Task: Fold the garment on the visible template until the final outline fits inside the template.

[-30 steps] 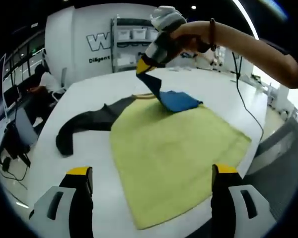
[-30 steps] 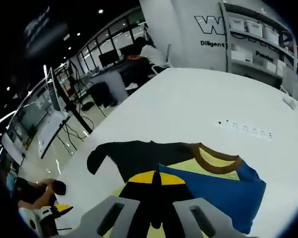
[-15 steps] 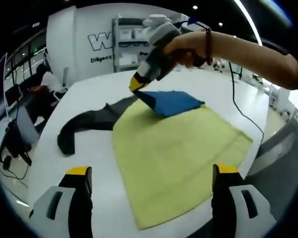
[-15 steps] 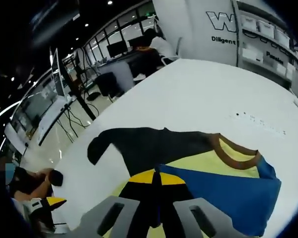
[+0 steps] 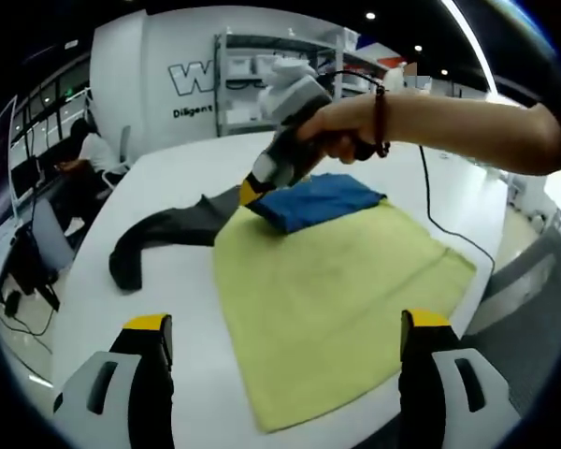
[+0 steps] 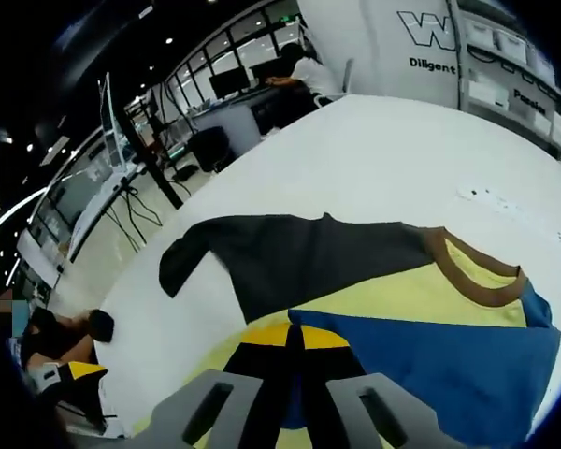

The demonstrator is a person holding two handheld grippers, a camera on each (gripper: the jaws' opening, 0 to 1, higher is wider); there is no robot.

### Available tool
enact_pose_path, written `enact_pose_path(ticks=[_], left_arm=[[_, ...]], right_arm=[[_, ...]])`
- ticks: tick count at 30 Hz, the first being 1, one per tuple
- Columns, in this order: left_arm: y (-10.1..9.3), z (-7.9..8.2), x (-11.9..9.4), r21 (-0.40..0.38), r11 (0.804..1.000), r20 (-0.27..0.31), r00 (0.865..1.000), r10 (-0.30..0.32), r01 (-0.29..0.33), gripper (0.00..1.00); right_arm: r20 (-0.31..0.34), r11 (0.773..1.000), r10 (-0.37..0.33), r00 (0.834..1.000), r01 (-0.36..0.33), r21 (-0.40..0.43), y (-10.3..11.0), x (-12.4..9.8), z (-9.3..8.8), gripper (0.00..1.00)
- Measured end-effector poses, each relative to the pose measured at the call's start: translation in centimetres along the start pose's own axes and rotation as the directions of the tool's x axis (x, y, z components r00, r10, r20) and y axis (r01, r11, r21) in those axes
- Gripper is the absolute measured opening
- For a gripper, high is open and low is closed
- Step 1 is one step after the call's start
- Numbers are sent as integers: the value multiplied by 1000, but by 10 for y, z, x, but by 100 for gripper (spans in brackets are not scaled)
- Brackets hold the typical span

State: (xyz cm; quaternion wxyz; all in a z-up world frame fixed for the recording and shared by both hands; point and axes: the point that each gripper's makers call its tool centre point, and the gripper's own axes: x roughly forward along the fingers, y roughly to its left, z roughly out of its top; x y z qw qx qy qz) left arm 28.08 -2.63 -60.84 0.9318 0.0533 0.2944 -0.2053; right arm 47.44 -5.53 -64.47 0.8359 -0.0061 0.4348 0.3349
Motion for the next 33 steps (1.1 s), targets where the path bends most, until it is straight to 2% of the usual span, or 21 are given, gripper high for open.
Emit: enact_pose_path(ticks=[5, 8, 13, 22, 25, 29, 30, 33], left_arm=[[-1, 0, 0, 0, 1000, -2, 1000, -5, 5, 99], [-1, 0, 0, -1, 1000, -2, 1000, -1, 1, 99], [-1, -1, 0, -2, 1000, -3, 1000, -4, 4, 99], [0, 0, -1, -7, 1000, 0, 1000, -1, 1, 99], [1, 0, -1, -6, 1000, 2, 1000, 0, 0, 99], [3, 0, -1, -11, 1000, 2, 1000, 11, -11, 99], [4, 0, -1, -12, 1000, 2, 1000, 14, -14, 99], [6, 2, -2, -20, 1000, 9, 1000, 19, -19, 99]], right_arm=[[39, 1000, 25, 999, -26, 14, 1, 6, 6, 0], [76, 998, 10, 997, -15, 58, -3, 7, 14, 0], [79, 997, 17, 997, -23, 75, -3, 11, 17, 0], [59, 998, 17, 998, -20, 55, -1, 25, 3, 0], [42, 997, 37, 998, -39, 68, 2, 29, -4, 0], [16, 1000, 23, 1000, -23, -1, 0, 32, -12, 0], [36, 999, 33, 999, -32, -8, 1, 32, -8, 0], [32, 999, 44, 999, -43, -26, 3, 31, -9, 0]])
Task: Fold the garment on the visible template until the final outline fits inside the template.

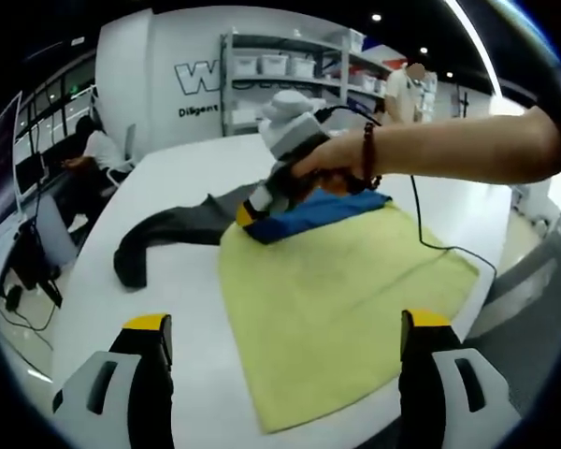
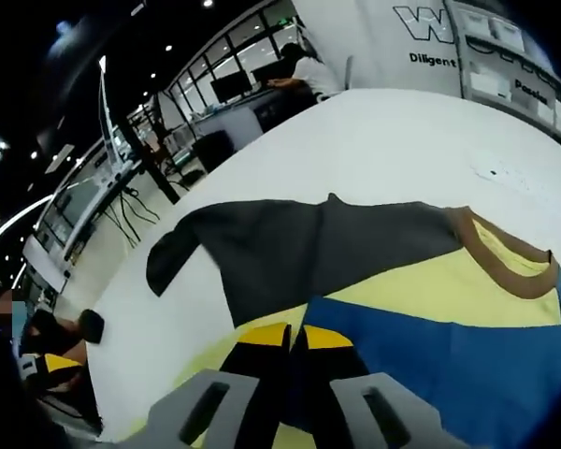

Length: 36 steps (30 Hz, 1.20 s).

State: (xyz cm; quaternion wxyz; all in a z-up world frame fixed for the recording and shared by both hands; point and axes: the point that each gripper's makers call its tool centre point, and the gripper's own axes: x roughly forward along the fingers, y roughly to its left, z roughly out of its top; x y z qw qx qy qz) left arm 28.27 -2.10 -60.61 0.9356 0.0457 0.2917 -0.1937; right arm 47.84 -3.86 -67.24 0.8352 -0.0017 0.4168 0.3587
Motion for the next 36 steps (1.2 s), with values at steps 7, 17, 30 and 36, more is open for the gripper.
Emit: enact_pose_path(ticks=[7, 17, 30, 36], left_arm=[[-2, -1, 1, 2, 1000, -5, 1000, -4, 4, 99], [-1, -1, 1, -4, 1000, -5, 1000, -3, 3, 99], [-3, 0, 1, -5, 1000, -2, 1000, -8, 8, 99], [-6, -1, 2, 6, 1000, -11, 1000, -21, 21, 99]], right_arm=[[52, 1000, 23, 998, -23, -6, 3, -8, 10, 37], [114, 995, 38, 993, -27, -98, -3, -27, 17, 73], [161, 990, 14, 987, 10, -144, -29, -61, 11, 91], [200, 991, -16, 980, 42, -129, -45, -89, 4, 93]])
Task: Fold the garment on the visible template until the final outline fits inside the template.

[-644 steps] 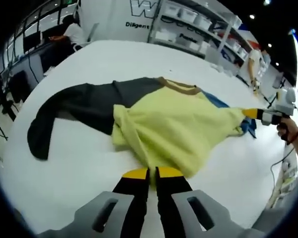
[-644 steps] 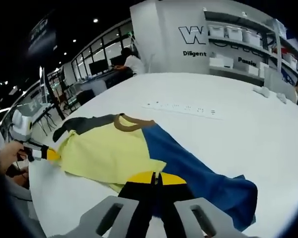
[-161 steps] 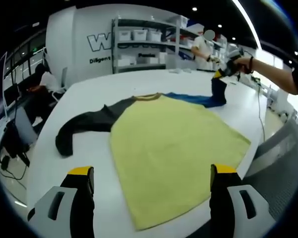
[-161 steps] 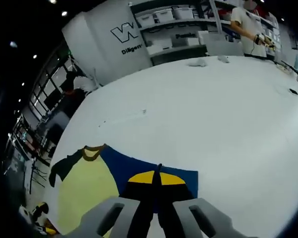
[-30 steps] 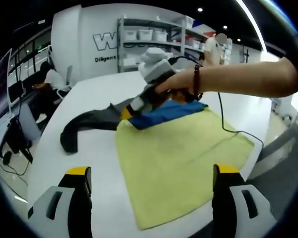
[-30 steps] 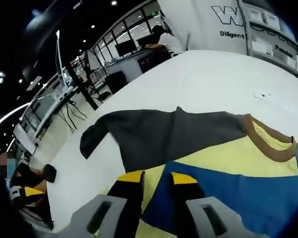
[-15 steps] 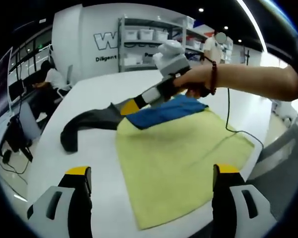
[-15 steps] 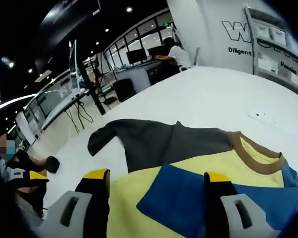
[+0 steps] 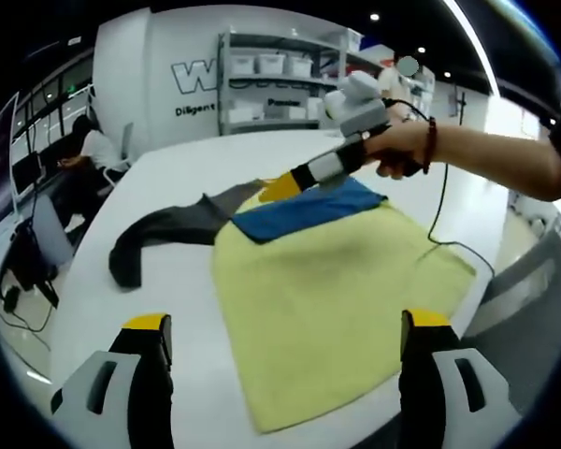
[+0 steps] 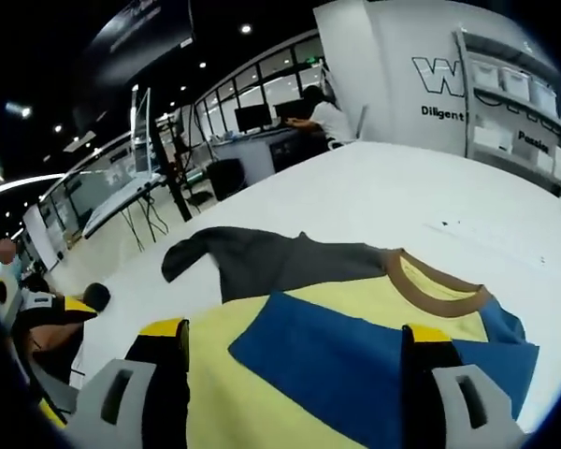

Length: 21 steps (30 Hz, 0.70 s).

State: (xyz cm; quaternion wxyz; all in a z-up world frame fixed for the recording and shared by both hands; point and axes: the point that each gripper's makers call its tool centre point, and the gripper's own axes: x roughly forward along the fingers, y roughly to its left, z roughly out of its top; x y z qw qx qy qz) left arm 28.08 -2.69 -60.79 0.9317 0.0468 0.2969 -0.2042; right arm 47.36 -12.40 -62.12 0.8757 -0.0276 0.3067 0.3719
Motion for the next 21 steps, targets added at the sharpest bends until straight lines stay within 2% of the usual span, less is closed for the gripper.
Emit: enact_pose_path(ticks=[6, 10, 21], left_arm=[[-1, -1, 0, 0, 1000, -3, 1000, -6, 6, 99], [-2, -2, 1, 5, 1000, -12, 1000, -11, 11, 99], [-5, -3, 2, 22, 1000, -19, 1000, -20, 20, 99]], right_arm=[[12, 999, -42, 999, 42, 4, -21, -25, -8, 91], [25, 997, -70, 997, 69, 47, -35, -42, -13, 91], [11, 988, -142, 990, 141, 68, -71, -84, -37, 87]])
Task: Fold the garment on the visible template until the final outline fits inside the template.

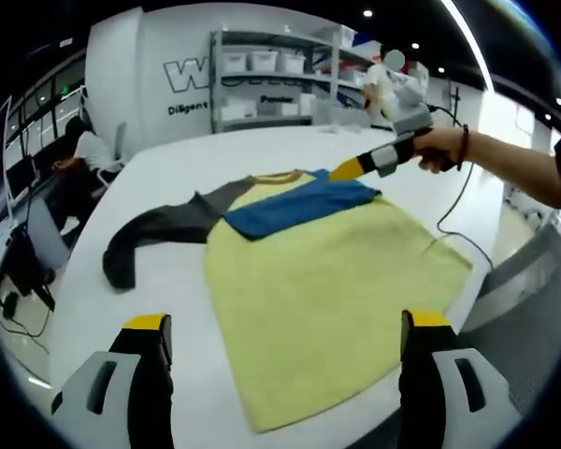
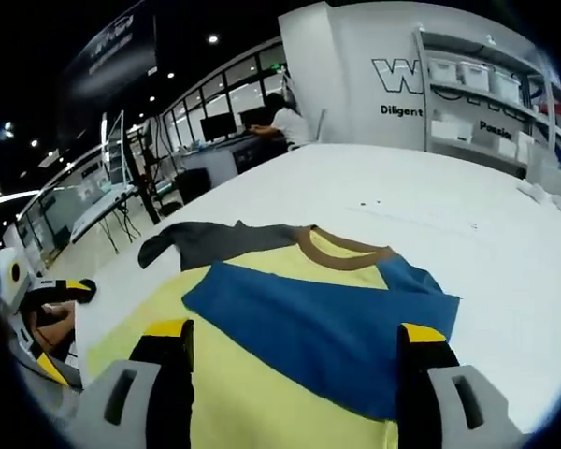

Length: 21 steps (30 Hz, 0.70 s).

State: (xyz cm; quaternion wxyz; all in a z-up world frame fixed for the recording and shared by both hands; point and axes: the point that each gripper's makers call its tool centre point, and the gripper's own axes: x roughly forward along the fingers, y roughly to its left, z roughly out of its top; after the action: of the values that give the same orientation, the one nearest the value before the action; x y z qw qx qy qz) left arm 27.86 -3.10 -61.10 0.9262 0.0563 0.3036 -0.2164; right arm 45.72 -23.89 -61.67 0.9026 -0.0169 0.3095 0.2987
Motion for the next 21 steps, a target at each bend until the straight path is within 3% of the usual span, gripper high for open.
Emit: enact_pose_path(ticks=[9, 16, 21], left_arm=[[0, 0, -1, -2, 1000, 2, 1000, 1, -1, 99], [0, 0, -1, -2, 1000, 0, 1000, 4, -4, 99], [0, -1, -2, -1, 1000, -2, 1000, 6, -6, 99]], right_arm=[[-2, 1000, -21, 1000, 21, -22, -23, -19, -15, 79], [-5, 999, -36, 999, 37, 24, -36, -32, -31, 65], [-28, 998, -57, 998, 57, 4, -47, -38, -43, 53]])
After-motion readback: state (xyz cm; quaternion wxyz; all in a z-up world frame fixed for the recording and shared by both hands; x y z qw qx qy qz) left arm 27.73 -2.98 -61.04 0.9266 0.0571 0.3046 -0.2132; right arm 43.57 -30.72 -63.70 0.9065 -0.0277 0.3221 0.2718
